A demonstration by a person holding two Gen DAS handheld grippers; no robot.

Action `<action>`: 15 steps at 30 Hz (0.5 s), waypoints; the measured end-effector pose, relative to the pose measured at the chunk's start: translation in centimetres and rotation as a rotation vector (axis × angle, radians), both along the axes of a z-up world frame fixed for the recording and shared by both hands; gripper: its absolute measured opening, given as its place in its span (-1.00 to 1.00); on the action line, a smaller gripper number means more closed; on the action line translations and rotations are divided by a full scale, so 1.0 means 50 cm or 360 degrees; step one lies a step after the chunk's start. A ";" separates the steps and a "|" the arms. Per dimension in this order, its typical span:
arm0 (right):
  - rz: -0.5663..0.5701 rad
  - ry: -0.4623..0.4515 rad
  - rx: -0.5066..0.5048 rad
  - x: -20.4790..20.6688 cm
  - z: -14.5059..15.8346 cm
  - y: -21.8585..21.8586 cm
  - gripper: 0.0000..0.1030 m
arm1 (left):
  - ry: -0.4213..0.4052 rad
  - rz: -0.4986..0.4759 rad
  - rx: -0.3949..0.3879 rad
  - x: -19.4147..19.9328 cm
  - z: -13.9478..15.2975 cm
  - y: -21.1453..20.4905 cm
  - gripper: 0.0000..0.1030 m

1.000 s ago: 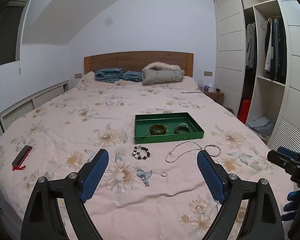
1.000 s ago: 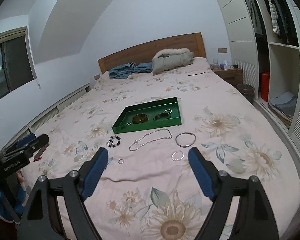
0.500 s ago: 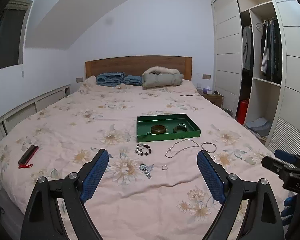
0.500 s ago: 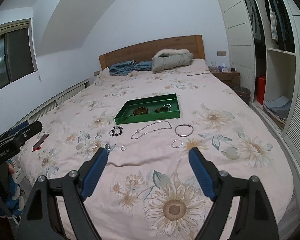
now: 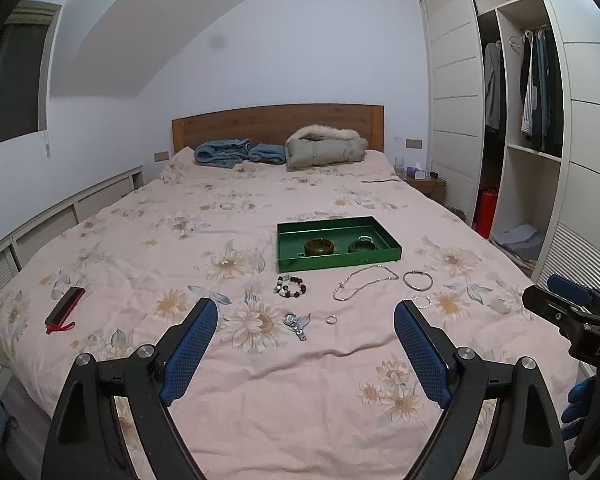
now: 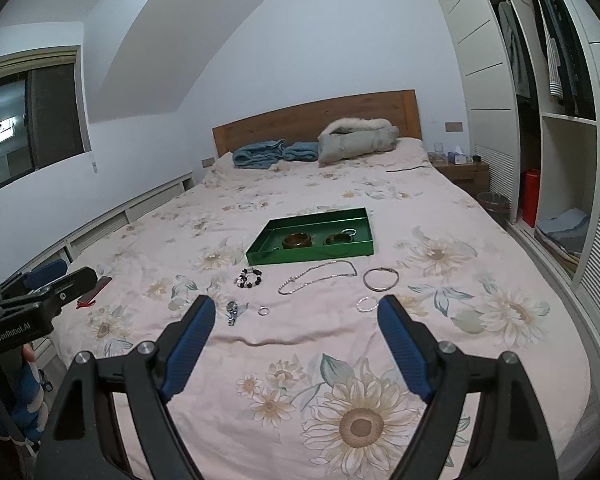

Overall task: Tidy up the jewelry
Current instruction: 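Withdraw both tools from the tray and move back over the jewelry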

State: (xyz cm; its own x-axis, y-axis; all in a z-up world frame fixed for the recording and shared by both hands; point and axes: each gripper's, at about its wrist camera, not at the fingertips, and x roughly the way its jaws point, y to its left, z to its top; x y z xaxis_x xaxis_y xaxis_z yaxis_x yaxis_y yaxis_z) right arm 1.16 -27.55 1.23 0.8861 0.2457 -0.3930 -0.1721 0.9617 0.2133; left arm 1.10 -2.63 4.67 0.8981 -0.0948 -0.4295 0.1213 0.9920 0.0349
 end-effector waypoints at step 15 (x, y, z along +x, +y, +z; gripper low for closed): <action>-0.0031 0.0150 -0.0009 0.065 -0.044 -0.007 0.61 | 0.0082 -0.0003 0.0063 0.053 -0.034 -0.013 0.73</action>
State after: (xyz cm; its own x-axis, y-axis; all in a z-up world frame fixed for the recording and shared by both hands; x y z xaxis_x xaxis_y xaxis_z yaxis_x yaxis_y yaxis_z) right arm 4.42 -27.91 -0.97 0.8496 0.2263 -0.4764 -0.1327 0.9659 0.2222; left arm 3.73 -3.27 2.98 0.8745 -0.0786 -0.4787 0.1261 0.9897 0.0679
